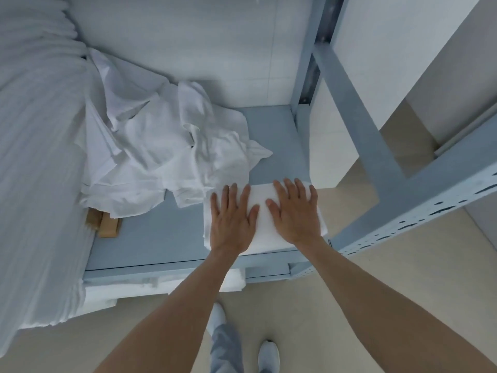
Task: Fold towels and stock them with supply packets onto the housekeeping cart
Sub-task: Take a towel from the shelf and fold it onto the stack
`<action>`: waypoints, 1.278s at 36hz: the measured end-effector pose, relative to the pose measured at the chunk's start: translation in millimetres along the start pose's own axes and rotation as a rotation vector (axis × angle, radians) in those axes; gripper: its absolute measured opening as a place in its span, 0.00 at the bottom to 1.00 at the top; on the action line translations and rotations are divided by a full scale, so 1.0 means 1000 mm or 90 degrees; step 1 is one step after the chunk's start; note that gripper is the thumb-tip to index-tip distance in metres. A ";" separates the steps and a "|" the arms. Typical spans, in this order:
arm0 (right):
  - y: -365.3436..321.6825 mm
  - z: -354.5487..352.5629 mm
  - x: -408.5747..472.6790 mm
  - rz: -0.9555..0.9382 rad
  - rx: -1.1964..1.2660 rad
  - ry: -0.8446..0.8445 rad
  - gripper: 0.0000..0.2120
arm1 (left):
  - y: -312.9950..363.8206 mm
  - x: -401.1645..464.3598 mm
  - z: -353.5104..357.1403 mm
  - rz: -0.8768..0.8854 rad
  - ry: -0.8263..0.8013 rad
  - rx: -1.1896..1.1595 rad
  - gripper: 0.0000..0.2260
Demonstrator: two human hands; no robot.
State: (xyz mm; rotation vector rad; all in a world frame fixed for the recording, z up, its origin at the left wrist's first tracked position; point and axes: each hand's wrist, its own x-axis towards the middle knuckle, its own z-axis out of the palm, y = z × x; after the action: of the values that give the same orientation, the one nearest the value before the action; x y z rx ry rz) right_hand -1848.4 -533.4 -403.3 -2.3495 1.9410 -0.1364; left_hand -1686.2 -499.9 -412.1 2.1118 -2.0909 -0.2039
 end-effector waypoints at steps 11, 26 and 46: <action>0.000 -0.018 0.001 -0.013 -0.003 -0.043 0.30 | -0.007 0.004 -0.022 0.021 -0.030 -0.143 0.27; -0.085 -0.072 0.051 0.044 0.419 -0.088 0.20 | -0.067 0.003 -0.094 -0.421 0.117 -0.984 0.07; -0.195 -0.015 0.148 0.153 0.529 -0.330 0.23 | -0.161 0.009 -0.103 -0.353 -0.011 -1.067 0.08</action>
State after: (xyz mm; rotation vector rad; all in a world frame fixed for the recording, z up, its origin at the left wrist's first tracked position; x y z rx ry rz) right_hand -1632.3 -642.5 -362.0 -1.4304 1.4836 -0.2302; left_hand -1507.2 -505.7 -344.6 1.3234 -0.5290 -1.3780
